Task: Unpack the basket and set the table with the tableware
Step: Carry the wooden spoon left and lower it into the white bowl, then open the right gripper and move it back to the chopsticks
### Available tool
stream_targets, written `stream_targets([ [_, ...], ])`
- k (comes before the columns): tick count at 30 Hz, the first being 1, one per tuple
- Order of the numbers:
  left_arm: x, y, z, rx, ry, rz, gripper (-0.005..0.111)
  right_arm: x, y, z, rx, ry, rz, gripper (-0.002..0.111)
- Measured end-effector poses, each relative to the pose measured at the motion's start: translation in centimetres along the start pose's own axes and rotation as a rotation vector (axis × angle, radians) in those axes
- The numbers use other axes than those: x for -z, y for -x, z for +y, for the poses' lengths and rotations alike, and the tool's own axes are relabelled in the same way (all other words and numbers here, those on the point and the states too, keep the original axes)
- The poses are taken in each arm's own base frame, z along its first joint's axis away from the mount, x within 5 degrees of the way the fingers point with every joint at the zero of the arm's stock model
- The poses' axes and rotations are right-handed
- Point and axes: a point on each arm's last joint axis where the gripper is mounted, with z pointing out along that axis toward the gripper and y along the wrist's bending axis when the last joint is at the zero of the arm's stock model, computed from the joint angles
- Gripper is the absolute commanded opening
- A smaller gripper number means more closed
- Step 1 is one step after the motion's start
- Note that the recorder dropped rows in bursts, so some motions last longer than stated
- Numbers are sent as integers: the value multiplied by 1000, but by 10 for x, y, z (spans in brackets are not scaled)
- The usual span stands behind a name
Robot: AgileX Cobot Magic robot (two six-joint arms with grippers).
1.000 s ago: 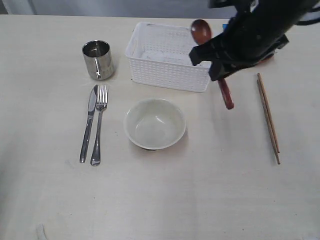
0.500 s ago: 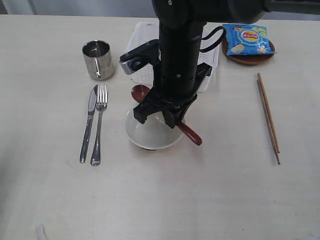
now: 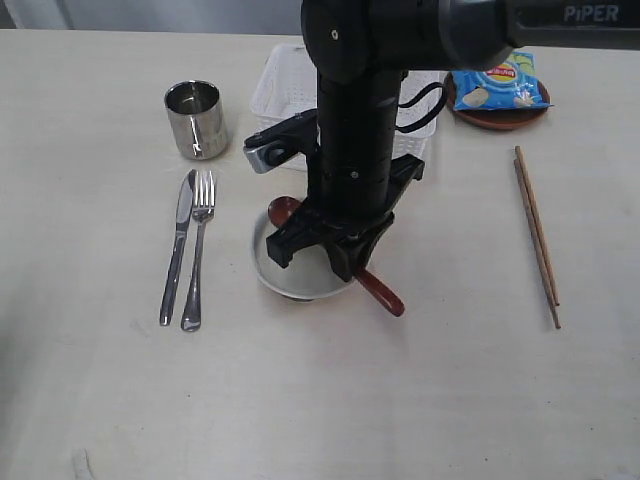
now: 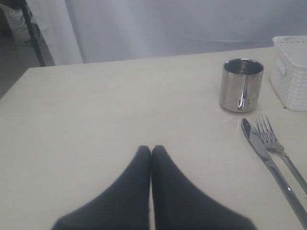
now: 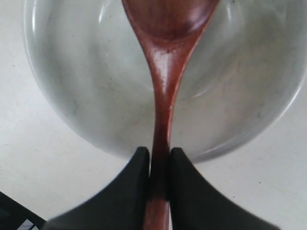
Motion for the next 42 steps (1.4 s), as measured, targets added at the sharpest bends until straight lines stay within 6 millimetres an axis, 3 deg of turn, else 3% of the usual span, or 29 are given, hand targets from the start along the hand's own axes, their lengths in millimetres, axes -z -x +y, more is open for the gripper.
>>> stream_targets([
  [6, 0, 0, 0, 0, 0, 0, 0, 0, 0, 0, 0, 0, 0, 2],
  [13, 0, 0, 0, 0, 0, 0, 0, 0, 0, 0, -1, 3, 0, 34],
  [19, 0, 0, 0, 0, 0, 0, 0, 4, -1, 1, -4, 3, -11, 36],
  [24, 0, 0, 0, 0, 0, 0, 0, 33, -11, -11, -37, 3, -93, 36],
  [28, 0, 0, 0, 0, 0, 0, 0, 66, -28, -44, -126, -14, -188, 36],
  [33, 0, 0, 0, 0, 0, 0, 0, 88, -55, -109, -307, -59, -246, 36],
  [37, 0, 0, 0, 0, 0, 0, 0, 77, -79, -163, -483, -67, -285, 36],
  [42, 0, 0, 0, 0, 0, 0, 0, 38, -112, -212, -742, -62, -325, 36],
])
